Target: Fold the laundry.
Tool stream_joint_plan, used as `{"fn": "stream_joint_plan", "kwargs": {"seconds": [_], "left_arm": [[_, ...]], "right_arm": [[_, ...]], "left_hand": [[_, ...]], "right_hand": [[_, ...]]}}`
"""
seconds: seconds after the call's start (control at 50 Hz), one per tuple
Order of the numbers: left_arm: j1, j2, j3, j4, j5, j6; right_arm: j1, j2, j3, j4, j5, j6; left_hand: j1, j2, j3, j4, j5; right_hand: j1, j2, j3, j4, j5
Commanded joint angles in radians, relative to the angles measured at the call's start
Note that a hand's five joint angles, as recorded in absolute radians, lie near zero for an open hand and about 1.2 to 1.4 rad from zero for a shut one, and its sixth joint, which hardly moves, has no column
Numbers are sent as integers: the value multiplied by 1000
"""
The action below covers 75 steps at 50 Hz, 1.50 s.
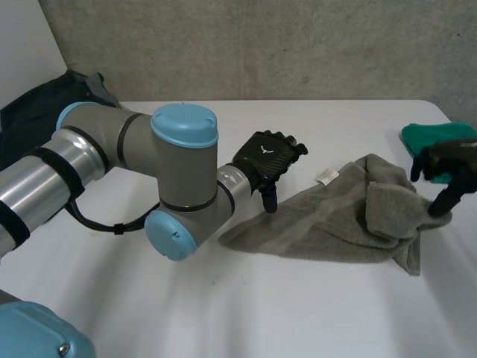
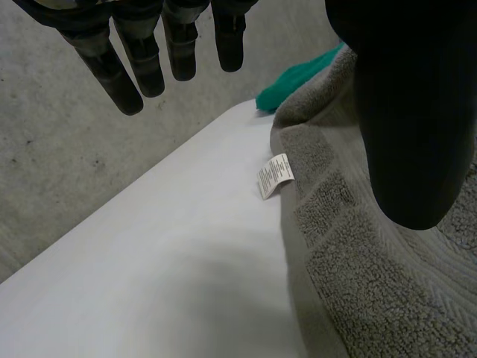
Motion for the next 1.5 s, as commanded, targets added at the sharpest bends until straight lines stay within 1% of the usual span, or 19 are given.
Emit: {"fn": "stream_joint_plan", "kwargs": {"seconds": [0.02, 0.08, 0.1, 0.32, 0.46, 0.48, 0.5, 0.58, 0.66, 0.76, 0.86, 0.92, 0.94, 1.18, 1.32, 1.44, 1.46, 1.48, 1.5], "left_arm": [[7, 17, -16, 5, 0, -15], [13, 22, -17, 5, -3, -23], [18, 22, -17, 6, 0, -26], [18, 36, 38, -6, -14, -46], [16, 79, 38, -10, -24, -104], [16, 85, 32, -15, -24, -109], [16, 91, 26, -15, -24, -112], [25, 122, -31, -6, -20, -117], [35, 140, -68, 13, -15, -120], [48, 145, -100, 31, -8, -124], [61, 137, -113, 34, -3, -124], [67, 136, -114, 34, 0, -126], [68, 136, -114, 34, 0, -127], [51, 109, -24, 22, 25, -143], [16, 82, 38, -44, 90, -214], [-19, 60, 22, -92, 172, -308], [-19, 59, 15, -95, 176, -319], [-15, 63, 1, -95, 175, -334], [-10, 65, -7, -90, 167, -342]], "right_arm": [[29, 119, 31, -61, -1, 20], [46, 136, 22, -112, 5, 48], [53, 127, 13, -138, 5, 69], [229, -193, -15, -145, -89, 114], [255, -233, -46, -123, -111, 160], [244, -217, -44, -110, -87, 149], [232, -206, -41, -106, -70, 140], [140, -135, 3, -63, 41, 63], [123, -98, 107, -34, 84, 40], [97, -60, 273, -231, 90, 65], [82, -25, 353, -378, 75, 138], [92, 1, 344, -399, 62, 178], [96, 3, 338, -403, 61, 187], [322, -259, 99, -286, -62, 165], [416, -292, -10, -141, -201, 184], [424, -287, -43, -147, -188, 180], [421, -282, -43, -149, -179, 180], [409, -267, -40, -155, -159, 175], [401, -255, -38, -161, -148, 172]], "left_hand": [[-16, -27, -31, -25, -45], [-16, -27, -31, -25, -45], [-16, -27, -31, -25, -45], [-16, -27, -31, -25, -45], [-16, -27, -31, -25, -45], [-16, -27, -31, -25, -45], [-16, -27, -31, -25, -45], [-16, -27, -31, -25, -45], [-16, -27, -31, -25, -45], [-16, -27, -31, -25, -45], [-16, -27, -31, -25, -45], [-16, -27, -31, -25, -45], [-16, -27, -31, -25, -45], [-16, -27, -31, -25, -45], [-16, -27, -31, -25, -45], [-16, -27, -31, -25, -45], [57, 46, 41, 48, 27], [637, 626, 621, 628, 607], [980, 969, 964, 971, 950]], "right_hand": [[21, 19, 32, 28, 53], [706, 704, 717, 712, 738], [813, 811, 824, 820, 845], [814, 813, 825, 821, 846], [811, 809, 822, 818, 843], [360, 359, 372, 367, 392], [248, 247, 260, 255, 280], [45, 44, 57, 52, 78], [-32, -33, -20, -25, 1], [-117, -118, -106, -110, -85], [23, 22, 35, 30, 56], [708, 707, 720, 715, 741], [813, 811, 824, 820, 845], [814, 813, 825, 821, 846], [814, 813, 825, 821, 846], [814, 813, 825, 821, 846], [814, 813, 825, 821, 846], [814, 813, 825, 821, 846], [814, 813, 825, 821, 846]]}}
